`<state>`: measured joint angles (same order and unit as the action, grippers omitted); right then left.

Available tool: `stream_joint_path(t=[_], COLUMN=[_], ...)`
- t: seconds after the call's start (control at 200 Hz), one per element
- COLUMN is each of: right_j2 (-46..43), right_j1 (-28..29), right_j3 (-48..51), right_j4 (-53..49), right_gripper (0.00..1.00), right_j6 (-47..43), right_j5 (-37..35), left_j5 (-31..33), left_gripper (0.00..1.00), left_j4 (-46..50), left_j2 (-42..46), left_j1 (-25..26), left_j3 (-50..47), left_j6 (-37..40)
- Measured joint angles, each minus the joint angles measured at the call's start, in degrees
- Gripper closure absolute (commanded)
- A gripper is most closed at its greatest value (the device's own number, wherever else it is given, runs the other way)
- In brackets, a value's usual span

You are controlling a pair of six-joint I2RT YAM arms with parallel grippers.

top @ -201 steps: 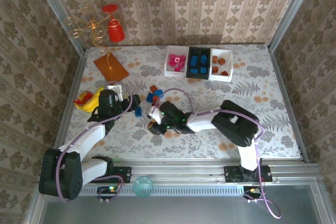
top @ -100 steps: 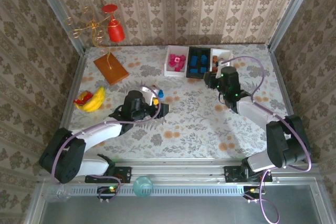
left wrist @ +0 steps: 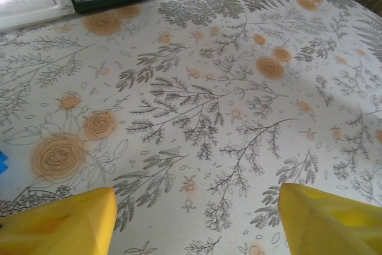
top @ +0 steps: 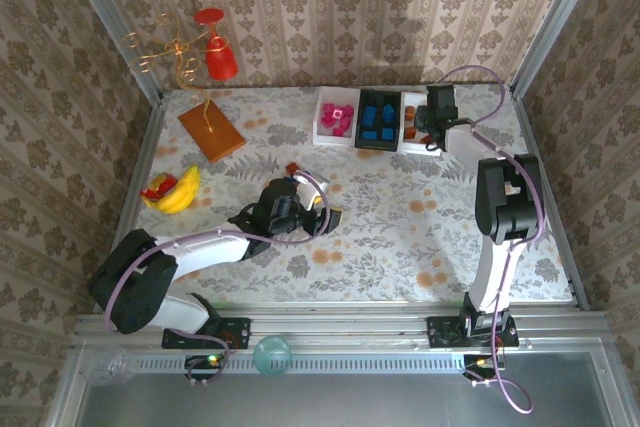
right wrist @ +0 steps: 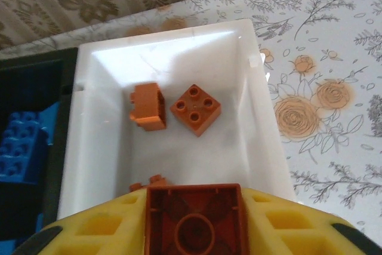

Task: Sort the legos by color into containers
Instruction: Place the lego in the container, then pick up the lego from the center of the table.

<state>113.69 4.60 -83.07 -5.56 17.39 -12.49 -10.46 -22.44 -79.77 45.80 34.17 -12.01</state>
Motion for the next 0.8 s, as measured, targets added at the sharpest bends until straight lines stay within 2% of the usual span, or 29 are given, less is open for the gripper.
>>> stream_joint_path(t=[0.17,0.31,0.405,0.53,0.695,0.8], right_j2=[-0.72,-9.29,-17.11,-22.60,-19.08,-12.94], right_j1=[0.17,3.10,9.57,21.44,33.03,38.25], right_j3=[-1.66,6.80,15.41,24.90,28.55,26.53], right_j4=[-2.73,-1.03,2.82,9.70,14.12,14.82], right_gripper=[0.36,0.32,0.29,0.27,0.25,0.24], right_j6=[-1.01,-1.84,-3.02,-4.28,-7.30,-9.81], right_j5=[0.02,2.45,4.20,7.23,10.71,11.47], left_j5=[3.96,7.30,8.87,9.46,7.65,6.32], left_gripper=[0.25,0.25,0.25,0.25,0.25,0.25], left_j4=[2.12,5.18,7.52,8.85,9.88,10.51], left_j2=[2.69,6.58,9.29,13.16,17.22,18.95], left_j1=[-0.02,-0.94,-4.11,-12.57,-24.20,-27.39], left_j3=[0.00,0.00,-0.02,-1.42,-6.16,-8.02], left_j6=[0.81,1.18,0.83,-2.62,-8.00,-9.94])
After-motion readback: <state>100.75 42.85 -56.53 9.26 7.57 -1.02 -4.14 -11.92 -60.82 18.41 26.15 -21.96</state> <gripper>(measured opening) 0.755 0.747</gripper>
